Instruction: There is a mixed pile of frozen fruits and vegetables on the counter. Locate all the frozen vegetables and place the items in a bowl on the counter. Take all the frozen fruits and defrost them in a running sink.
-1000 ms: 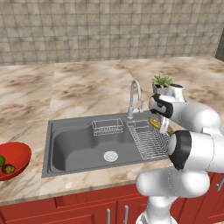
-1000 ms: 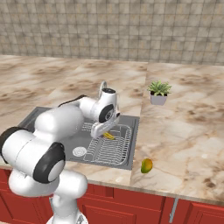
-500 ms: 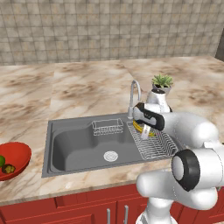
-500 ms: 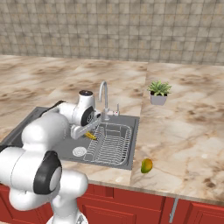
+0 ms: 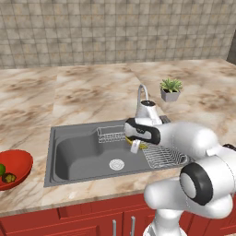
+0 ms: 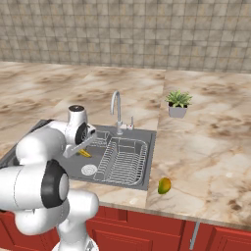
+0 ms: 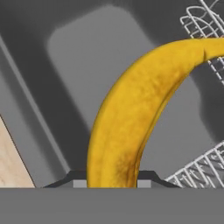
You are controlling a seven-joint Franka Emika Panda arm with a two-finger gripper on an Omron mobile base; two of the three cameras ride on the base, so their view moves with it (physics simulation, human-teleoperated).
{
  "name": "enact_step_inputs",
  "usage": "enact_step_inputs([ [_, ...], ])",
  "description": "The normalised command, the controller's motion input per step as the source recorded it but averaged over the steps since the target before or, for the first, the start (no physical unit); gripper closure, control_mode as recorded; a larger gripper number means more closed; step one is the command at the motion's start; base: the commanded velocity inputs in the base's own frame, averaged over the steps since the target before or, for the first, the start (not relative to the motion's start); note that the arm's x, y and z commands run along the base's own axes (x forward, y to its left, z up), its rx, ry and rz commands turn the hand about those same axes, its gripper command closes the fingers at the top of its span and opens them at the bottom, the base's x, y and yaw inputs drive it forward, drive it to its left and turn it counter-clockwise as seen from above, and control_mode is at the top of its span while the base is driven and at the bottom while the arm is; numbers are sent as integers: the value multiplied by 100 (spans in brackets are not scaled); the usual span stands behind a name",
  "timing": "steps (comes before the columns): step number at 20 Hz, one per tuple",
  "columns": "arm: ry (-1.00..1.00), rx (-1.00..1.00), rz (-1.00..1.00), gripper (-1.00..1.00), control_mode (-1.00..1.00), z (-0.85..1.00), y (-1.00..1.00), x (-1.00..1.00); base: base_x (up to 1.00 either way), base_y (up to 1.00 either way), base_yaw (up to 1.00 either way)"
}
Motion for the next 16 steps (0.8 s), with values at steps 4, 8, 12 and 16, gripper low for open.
enact_step_inputs([
  [4, 0, 0, 0, 100, -100, -12, 47, 10, 0, 0, 0],
  [8, 0, 0, 0, 100, -100, -16, 49, 8, 0, 0, 0],
  [12, 0, 0, 0, 100, -100, -19, 49, 5, 0, 0, 0],
  [16, 0, 0, 0, 100, -100, -26, 54, 3, 0, 0, 0],
])
